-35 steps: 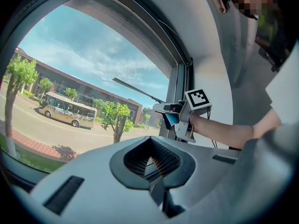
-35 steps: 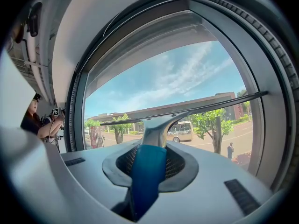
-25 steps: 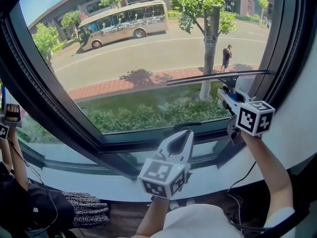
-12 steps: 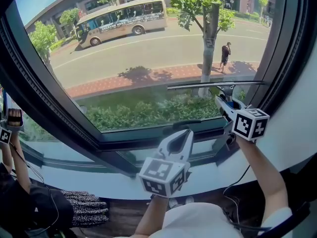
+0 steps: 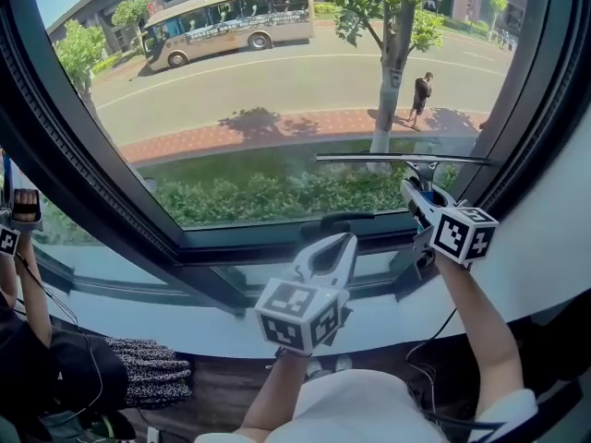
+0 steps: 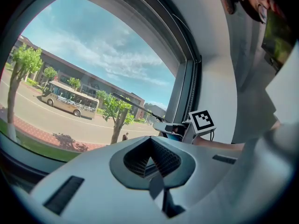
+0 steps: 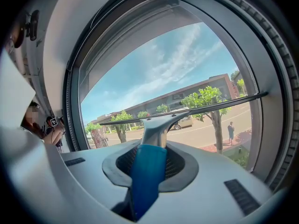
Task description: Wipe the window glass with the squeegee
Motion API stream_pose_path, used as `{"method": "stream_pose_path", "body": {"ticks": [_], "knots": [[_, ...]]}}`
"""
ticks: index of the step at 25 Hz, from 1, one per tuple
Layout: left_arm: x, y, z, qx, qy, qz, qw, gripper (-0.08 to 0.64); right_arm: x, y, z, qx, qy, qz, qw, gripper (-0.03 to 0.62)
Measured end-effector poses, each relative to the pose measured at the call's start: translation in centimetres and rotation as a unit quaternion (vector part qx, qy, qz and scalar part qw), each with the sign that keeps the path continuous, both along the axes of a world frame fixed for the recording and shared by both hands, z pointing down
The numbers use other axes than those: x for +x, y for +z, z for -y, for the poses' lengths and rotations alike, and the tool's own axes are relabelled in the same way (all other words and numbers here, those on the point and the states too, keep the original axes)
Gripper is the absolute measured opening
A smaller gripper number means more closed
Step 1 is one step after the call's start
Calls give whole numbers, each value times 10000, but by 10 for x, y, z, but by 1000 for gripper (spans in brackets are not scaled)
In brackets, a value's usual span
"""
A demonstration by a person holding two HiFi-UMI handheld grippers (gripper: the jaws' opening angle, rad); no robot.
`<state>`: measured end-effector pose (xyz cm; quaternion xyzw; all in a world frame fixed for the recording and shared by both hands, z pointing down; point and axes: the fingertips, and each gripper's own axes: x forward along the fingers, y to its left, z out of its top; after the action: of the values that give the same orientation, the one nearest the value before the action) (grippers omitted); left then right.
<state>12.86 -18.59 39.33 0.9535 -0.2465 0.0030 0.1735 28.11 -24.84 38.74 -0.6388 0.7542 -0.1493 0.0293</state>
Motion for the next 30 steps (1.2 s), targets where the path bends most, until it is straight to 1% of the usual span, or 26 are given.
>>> {"method": "stream_pose_path", "body": {"ticks": [4, 7, 12, 16, 20, 24, 30], "knots": [[5, 7, -2, 57, -53, 251, 9997, -5, 3, 6, -3, -21, -13, -68, 10000, 77], [13, 7, -6, 95, -6, 387, 9992, -5, 6, 10, -5, -103, -22, -147, 9998, 77], [22, 10, -12, 35, 95, 432, 9990, -5, 7, 28, -7, -314, -54, -59, 9995, 77], [29, 10, -14, 13, 134, 476, 9988, -5, 12, 35, -10, -399, -46, -85, 9992, 77], [30, 15, -12, -47, 92, 519, 9986, -5, 11, 48, -10, -553, -81, -43, 9984, 77], [30, 19, -10, -80, 141, 569, 9982, -5, 9, 56, -9, -578, -85, -46, 9983, 77], [33, 20, -9, -122, 140, 545, 9983, -5, 7, 67, -8, -721, -108, -2, 9973, 77]]}}
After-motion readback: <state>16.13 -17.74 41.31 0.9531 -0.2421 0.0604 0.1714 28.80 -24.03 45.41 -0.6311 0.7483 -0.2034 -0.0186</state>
